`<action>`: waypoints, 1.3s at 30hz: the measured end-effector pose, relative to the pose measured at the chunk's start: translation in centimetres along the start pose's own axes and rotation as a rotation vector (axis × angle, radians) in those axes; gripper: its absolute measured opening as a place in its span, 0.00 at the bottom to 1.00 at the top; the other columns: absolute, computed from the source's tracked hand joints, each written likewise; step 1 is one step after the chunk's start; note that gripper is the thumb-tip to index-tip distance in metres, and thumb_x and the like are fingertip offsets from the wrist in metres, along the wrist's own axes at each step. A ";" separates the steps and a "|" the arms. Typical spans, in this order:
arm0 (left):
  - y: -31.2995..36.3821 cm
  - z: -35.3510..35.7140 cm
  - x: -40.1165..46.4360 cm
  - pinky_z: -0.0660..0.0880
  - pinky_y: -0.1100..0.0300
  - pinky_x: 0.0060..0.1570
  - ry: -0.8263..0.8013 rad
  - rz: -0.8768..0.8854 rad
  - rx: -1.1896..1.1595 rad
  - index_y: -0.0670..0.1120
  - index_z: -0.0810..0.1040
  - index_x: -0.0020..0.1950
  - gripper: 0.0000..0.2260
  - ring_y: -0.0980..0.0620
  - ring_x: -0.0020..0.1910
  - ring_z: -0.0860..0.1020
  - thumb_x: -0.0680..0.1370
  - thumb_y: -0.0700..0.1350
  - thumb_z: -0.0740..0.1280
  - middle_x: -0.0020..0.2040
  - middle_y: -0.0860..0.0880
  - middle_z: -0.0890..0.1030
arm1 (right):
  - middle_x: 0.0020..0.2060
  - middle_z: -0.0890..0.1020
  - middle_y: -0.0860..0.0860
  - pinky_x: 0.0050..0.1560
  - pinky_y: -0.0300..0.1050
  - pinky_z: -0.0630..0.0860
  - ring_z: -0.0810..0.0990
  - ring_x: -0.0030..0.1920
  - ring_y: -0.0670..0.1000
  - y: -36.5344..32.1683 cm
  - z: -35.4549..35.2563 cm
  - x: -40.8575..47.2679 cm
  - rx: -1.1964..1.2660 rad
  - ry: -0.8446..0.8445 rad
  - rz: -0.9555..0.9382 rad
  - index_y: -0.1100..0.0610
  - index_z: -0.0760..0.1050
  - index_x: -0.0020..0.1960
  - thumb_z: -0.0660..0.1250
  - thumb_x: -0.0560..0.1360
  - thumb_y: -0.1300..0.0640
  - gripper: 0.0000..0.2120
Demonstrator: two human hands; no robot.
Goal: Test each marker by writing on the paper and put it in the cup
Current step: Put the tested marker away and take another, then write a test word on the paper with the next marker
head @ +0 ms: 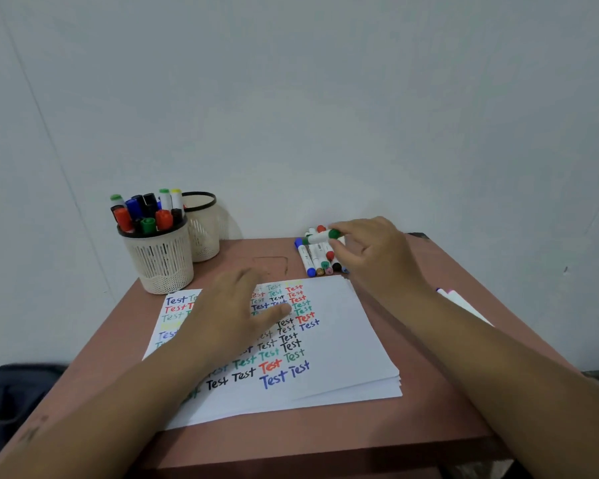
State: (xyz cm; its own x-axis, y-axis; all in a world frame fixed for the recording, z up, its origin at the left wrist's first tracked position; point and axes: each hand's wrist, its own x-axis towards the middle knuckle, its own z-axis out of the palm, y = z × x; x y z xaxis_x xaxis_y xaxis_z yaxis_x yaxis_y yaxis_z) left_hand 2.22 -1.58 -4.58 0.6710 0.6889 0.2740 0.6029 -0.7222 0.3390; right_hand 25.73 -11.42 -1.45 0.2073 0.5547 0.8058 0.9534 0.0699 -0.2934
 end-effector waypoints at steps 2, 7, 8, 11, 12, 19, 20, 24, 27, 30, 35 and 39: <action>0.4 -0.6 -0.2 0.60 0.57 0.74 0.091 0.065 -0.120 0.59 0.61 0.78 0.35 0.59 0.76 0.58 0.74 0.70 0.62 0.78 0.60 0.61 | 0.38 0.85 0.47 0.36 0.36 0.75 0.79 0.38 0.47 -2.1 -2.1 -0.4 0.333 -0.004 0.324 0.49 0.86 0.52 0.73 0.77 0.59 0.07; 2.1 -1.6 -0.8 0.47 0.81 0.66 0.255 0.272 -0.217 0.56 0.59 0.80 0.30 0.74 0.72 0.53 0.80 0.58 0.64 0.75 0.64 0.60 | 0.38 0.85 0.51 0.46 0.45 0.82 0.81 0.40 0.50 -5.5 -4.8 -1.9 0.893 -0.028 0.718 0.52 0.89 0.51 0.74 0.77 0.61 0.07; 2.4 -1.7 -0.8 0.48 0.81 0.65 0.264 0.289 -0.196 0.55 0.60 0.80 0.29 0.72 0.71 0.57 0.81 0.58 0.63 0.73 0.64 0.62 | 0.36 0.84 0.50 0.44 0.41 0.79 0.79 0.39 0.48 -6.0 -4.8 -2.3 0.953 -0.027 0.752 0.55 0.88 0.52 0.73 0.77 0.61 0.07; 3.1 -1.7 -1.0 0.65 0.71 0.59 0.300 0.322 -0.142 0.54 0.70 0.72 0.18 0.62 0.59 0.71 0.83 0.55 0.61 0.61 0.64 0.72 | 0.40 0.84 0.55 0.44 0.41 0.79 0.80 0.40 0.50 -7.4 -4.5 -3.0 1.119 -0.019 0.809 0.59 0.87 0.52 0.73 0.77 0.63 0.06; 3.2 -1.8 -1.1 0.69 0.66 0.50 0.314 0.320 -0.131 0.55 0.73 0.65 0.13 0.61 0.51 0.72 0.83 0.56 0.58 0.53 0.65 0.74 | 0.41 0.84 0.57 0.44 0.41 0.80 0.81 0.41 0.51 -7.8 -4.3 -3.2 1.171 -0.021 0.817 0.59 0.87 0.51 0.72 0.77 0.63 0.06; 3.0 -2.1 -3.0 0.63 0.63 0.29 0.417 0.345 -0.146 0.48 0.77 0.52 0.18 0.58 0.31 0.72 0.82 0.59 0.55 0.31 0.58 0.70 | 0.47 0.84 0.59 0.48 0.38 0.81 0.83 0.42 0.50 -10.0 -3.6 -3.0 1.364 -0.196 0.803 0.65 0.83 0.54 0.72 0.76 0.64 0.07; 3.0 -2.2 -3.3 0.63 0.63 0.28 0.427 0.327 -0.170 0.49 0.77 0.49 0.17 0.57 0.30 0.72 0.82 0.60 0.56 0.30 0.57 0.70 | 0.46 0.84 0.59 0.47 0.37 0.81 0.83 0.41 0.49 -10.1 -3.6 -3.0 1.361 -0.192 0.800 0.64 0.83 0.53 0.72 0.76 0.65 0.06; 2.6 -2.6 -3.9 0.63 0.65 0.30 0.357 0.249 -0.242 0.62 0.75 0.48 0.10 0.60 0.32 0.75 0.81 0.65 0.59 0.36 0.64 0.76 | 0.46 0.84 0.58 0.49 0.40 0.82 0.83 0.40 0.49 -10.2 -3.9 -2.9 1.246 -0.227 0.710 0.64 0.82 0.55 0.69 0.80 0.64 0.06; 2.3 -2.7 -4.0 0.64 0.67 0.35 0.210 0.227 -0.249 0.65 0.68 0.69 0.25 0.63 0.40 0.76 0.76 0.74 0.51 0.41 0.64 0.77 | 0.47 0.87 0.59 0.46 0.47 0.84 0.83 0.40 0.53 -10.0 -3.6 -3.0 1.136 -0.219 0.724 0.63 0.74 0.57 0.63 0.84 0.58 0.08; 2.0 -2.6 -3.8 0.73 0.56 0.45 0.158 0.164 -0.226 0.64 0.69 0.69 0.30 0.62 0.48 0.77 0.76 0.75 0.44 0.49 0.58 0.80 | 0.41 0.85 0.62 0.36 0.45 0.82 0.83 0.34 0.55 -8.5 -3.0 -2.9 1.051 -0.179 0.831 0.59 0.67 0.56 0.65 0.84 0.60 0.06; 1.8 -0.5 -3.1 0.72 0.57 0.42 0.086 0.000 0.046 0.61 0.73 0.67 0.18 0.54 0.48 0.79 0.82 0.65 0.53 0.43 0.56 0.81 | 0.47 0.84 0.58 0.45 0.47 0.84 0.85 0.42 0.52 -5.6 -1.4 -3.8 0.950 -0.283 0.872 0.60 0.73 0.57 0.75 0.73 0.72 0.17; 1.5 0.7 -2.6 0.73 0.58 0.43 0.093 -0.003 0.174 0.60 0.77 0.62 0.13 0.53 0.50 0.79 0.82 0.57 0.57 0.51 0.56 0.83 | 0.41 0.84 0.60 0.40 0.48 0.81 0.82 0.36 0.55 -5.3 -0.5 -4.8 0.873 -0.388 0.867 0.60 0.76 0.53 0.75 0.74 0.69 0.11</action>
State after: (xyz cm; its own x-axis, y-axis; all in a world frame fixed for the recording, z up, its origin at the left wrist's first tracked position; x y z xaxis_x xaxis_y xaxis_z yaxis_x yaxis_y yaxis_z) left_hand 1.65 -4.49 -5.47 0.6316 0.6877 0.3579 0.6756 -0.7147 0.1810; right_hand 19.82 -14.87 -3.54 0.4657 0.8846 0.0258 0.0514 0.0020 -0.9987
